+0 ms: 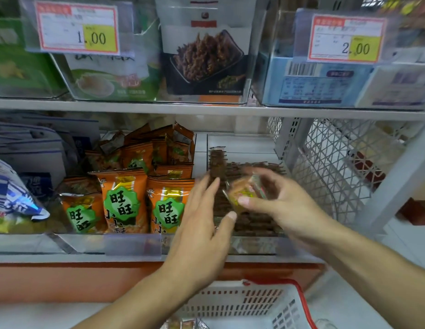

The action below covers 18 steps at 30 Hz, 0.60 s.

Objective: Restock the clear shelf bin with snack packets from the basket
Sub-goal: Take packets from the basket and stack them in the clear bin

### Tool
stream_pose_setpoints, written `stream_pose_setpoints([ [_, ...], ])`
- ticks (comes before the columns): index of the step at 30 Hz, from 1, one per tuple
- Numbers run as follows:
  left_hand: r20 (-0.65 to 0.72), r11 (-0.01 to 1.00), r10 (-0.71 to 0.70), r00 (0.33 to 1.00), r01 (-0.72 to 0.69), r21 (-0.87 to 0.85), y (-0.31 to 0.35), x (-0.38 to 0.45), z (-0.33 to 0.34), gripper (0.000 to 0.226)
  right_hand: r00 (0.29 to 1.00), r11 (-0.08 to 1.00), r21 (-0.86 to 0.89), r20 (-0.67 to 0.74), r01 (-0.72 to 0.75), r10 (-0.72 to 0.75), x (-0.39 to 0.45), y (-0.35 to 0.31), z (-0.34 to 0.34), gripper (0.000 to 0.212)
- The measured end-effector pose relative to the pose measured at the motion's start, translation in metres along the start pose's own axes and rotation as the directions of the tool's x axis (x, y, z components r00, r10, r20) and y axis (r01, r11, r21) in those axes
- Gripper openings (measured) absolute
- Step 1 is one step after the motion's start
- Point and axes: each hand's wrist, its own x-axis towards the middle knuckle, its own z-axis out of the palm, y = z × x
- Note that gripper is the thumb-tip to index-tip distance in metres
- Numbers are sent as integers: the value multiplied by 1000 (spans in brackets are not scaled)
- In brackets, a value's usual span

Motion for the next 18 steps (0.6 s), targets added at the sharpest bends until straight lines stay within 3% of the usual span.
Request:
stream_pose_setpoints([
  [2,70,997,-26,997,21,76,-5,2,4,75,995,933,-354,-48,65,-88,39,4,0,62],
  [6,138,996,-65,988,55,77,-8,2,12,90,999,754,-655,30,39,-25,89,19,16,63],
  [8,131,995,-86,988,80,51,-9,3,14,93,1000,727,-687,10,-12,25,109,23,28,65],
  [13,137,994,-107,985,106,13,-9,5,14,97,972,838,-512,-217,-189,87,120,39,45,60],
  [18,135,993,-116,984,117,1,-10,5,12,97,982,829,-543,-185,-131,34,119,42,53,51],
])
